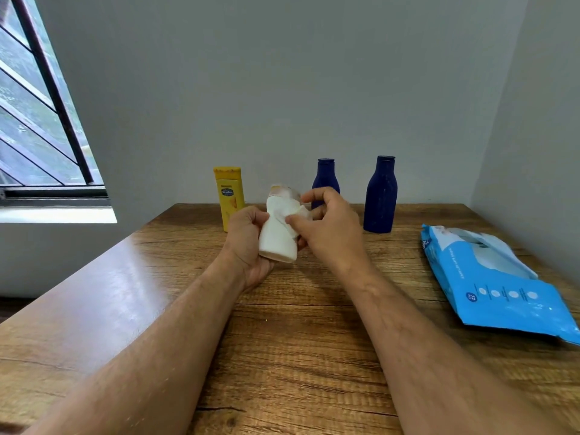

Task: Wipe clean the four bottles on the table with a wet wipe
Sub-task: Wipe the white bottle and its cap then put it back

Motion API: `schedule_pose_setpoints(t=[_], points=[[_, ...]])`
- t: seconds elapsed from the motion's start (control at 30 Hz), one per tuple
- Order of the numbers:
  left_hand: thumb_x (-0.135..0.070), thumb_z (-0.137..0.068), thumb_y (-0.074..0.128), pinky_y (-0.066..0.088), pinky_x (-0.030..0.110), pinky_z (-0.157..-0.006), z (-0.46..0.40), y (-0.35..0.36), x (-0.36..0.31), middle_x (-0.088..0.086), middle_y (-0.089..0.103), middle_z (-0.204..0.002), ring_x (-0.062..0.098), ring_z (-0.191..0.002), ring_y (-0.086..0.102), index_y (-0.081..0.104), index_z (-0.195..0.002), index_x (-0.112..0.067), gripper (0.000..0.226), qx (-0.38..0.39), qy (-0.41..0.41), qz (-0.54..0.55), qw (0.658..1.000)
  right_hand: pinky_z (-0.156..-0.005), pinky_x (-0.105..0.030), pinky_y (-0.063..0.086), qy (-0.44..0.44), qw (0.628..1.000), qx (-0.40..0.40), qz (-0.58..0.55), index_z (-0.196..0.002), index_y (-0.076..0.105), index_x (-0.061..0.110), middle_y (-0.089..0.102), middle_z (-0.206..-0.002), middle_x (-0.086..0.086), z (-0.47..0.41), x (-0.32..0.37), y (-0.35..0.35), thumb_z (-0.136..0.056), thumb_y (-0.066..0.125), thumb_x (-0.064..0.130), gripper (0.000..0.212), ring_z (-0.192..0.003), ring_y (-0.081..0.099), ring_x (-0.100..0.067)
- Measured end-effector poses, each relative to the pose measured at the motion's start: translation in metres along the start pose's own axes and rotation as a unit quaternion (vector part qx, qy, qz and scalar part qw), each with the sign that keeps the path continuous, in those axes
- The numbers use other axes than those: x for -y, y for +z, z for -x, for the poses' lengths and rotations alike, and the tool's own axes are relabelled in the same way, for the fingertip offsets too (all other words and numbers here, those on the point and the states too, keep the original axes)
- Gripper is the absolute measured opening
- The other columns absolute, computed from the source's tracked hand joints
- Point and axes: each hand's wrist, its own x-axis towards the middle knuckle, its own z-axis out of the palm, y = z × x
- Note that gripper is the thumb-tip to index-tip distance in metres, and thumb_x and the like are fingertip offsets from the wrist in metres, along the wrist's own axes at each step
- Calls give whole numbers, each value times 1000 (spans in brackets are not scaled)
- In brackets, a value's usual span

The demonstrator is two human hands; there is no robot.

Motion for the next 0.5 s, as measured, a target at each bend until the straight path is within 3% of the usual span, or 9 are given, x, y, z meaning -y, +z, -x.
schedule_pose_setpoints(t=[0.07, 0.17, 0.23, 0.33, 0.5], points=[[-12, -88, 31, 61, 42, -65, 2, 0, 1, 22, 72, -89, 32, -77, 70, 53, -124, 3, 45, 3, -3, -22, 1000, -57, -30, 61, -67, 995, -16, 72, -105, 50, 34, 63, -95, 1, 3, 0, 0, -86, 74, 22, 32, -79, 67, -11], [-13, -89, 33, 57, 45, -71, 4, 2, 2, 19, 70, -83, 31, -76, 66, 54, -115, 0, 36, 0, 0, -66, 998, -75, -30, 59, -132, 980, -32, 147, -105, 62, 31, 61, -102, 4, 3, -1, -4, -93, 66, 28, 13, -91, 62, -10], [-13, -90, 34, 56, 48, -78, 3, 2, 3, 21, 68, -88, 33, -80, 65, 54, -116, 0, 35, -13, 10, -77, 997, -82, -19, 53, -148, 970, -29, 190, -111, 70, 28, 62, -103, 6, 2, -3, -6, -95, 63, 30, 18, -93, 58, -5], [-11, -90, 34, 54, 54, -86, -1, -1, 0, 23, 65, -98, 35, -84, 66, 53, -117, 0, 35, -46, 44, -53, 997, -72, 0, 42, -130, 972, 32, 190, -115, 72, 25, 67, -109, 9, 2, -3, -7, -94, 65, 27, 22, -84, 56, 4], [-7, -87, 33, 58, 43, -68, -8, -5, -6, 17, 58, -86, 32, -74, 64, 46, -104, -5, 21, -84, 96, -4, 992, -84, -13, 45, -171, 946, 136, 238, -117, 72, 32, 64, -107, 8, 5, -4, -2, -94, 65, 26, 25, -93, 55, -2]])
